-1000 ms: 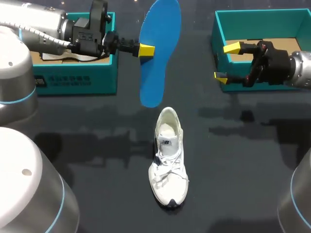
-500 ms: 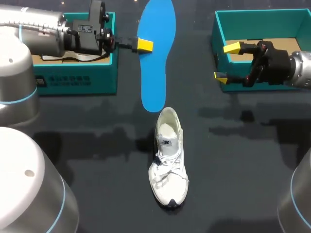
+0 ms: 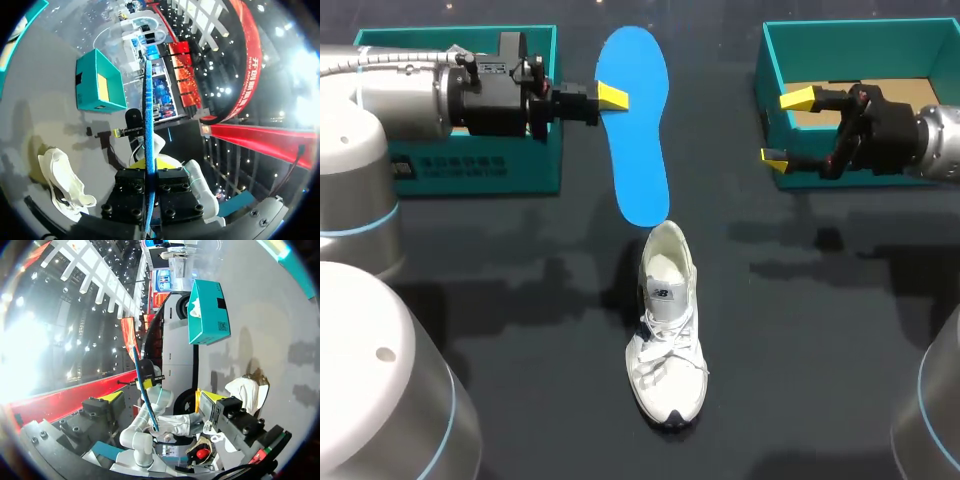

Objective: Take the shoe out of the shoebox, open the shoe tongue, remove and reinsert the insole, then place the shoe into the shoebox

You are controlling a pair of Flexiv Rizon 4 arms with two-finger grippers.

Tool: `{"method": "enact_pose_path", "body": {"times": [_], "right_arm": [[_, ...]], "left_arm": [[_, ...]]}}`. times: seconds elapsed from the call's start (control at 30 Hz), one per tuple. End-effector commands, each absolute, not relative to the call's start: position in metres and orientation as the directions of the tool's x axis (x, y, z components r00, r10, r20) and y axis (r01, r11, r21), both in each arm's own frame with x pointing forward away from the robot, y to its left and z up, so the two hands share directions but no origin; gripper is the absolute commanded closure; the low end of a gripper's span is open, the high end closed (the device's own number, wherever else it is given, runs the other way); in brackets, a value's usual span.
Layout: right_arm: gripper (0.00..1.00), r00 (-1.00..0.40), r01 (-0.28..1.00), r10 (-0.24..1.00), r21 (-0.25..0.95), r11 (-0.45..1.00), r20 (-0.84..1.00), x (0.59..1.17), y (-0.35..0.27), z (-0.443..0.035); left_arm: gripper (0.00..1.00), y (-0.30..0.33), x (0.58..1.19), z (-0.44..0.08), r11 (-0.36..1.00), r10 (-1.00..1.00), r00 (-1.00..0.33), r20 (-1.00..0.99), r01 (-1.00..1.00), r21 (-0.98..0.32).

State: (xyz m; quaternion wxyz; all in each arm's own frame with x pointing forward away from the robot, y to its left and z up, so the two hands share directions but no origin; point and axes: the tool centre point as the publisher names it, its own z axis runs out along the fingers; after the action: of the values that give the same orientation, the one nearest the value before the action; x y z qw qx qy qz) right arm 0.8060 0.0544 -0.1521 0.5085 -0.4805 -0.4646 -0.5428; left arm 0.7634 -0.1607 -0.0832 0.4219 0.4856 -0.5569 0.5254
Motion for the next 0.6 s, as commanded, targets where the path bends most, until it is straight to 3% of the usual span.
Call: {"method": "enact_pose_path", "body": {"times": [0.03, 0.33, 0.6], "right_arm": [[0.0, -0.021, 0.999, -0.103, 0.016, -0.052, 0.994, 0.805, 0.054, -0.152], [0.0, -0.021, 0.999, -0.103, 0.016, -0.052, 0.994, 0.805, 0.054, -0.152], [0.0, -0.021, 0.999, -0.103, 0.016, -0.052, 0.994, 0.805, 0.054, -0.152]], "left_arm": [[1.0, -0.158, 0.759, -0.089, -0.039, -0.106, -0.075, 0.992, -0.996, -0.08], [1.0, -0.154, 0.752, -0.099, -0.041, -0.056, -0.108, 0.993, -0.993, -0.111], [1.0, -0.149, 0.757, -0.111, -0.066, -0.054, -0.024, 0.998, -0.997, -0.027]]}}
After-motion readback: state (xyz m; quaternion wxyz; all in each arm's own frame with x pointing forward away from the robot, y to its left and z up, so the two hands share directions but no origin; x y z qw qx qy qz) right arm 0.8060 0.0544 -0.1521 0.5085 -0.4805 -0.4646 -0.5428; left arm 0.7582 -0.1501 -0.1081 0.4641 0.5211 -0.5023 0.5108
